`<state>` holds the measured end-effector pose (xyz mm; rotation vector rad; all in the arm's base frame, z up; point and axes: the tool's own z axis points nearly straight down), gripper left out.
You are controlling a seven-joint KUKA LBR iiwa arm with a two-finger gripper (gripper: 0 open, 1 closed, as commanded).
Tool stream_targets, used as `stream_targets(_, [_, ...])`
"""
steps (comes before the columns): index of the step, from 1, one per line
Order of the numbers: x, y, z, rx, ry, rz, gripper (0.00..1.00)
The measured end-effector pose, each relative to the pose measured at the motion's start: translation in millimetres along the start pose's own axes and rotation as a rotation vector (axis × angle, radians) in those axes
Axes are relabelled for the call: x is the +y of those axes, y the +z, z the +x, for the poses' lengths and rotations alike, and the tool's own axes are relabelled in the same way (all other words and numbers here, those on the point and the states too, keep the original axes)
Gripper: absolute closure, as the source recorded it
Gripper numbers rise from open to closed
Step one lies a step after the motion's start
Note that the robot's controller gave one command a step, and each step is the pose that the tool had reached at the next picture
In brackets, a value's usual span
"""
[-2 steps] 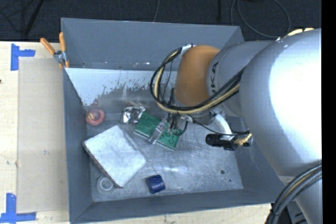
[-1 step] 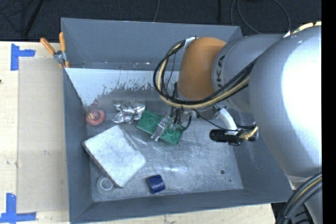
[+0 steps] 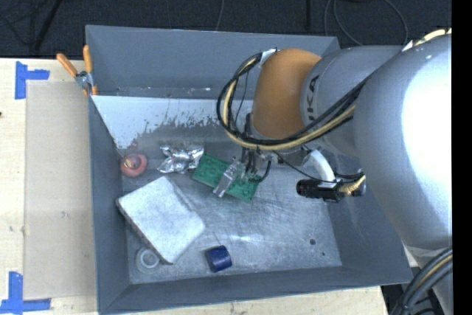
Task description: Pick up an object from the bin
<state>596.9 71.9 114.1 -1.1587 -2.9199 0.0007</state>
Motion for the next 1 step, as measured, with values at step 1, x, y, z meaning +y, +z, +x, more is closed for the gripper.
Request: stream_targets(1, [0.7,-72.8,-1.2,-0.004,-0.005,-0.005,1.00])
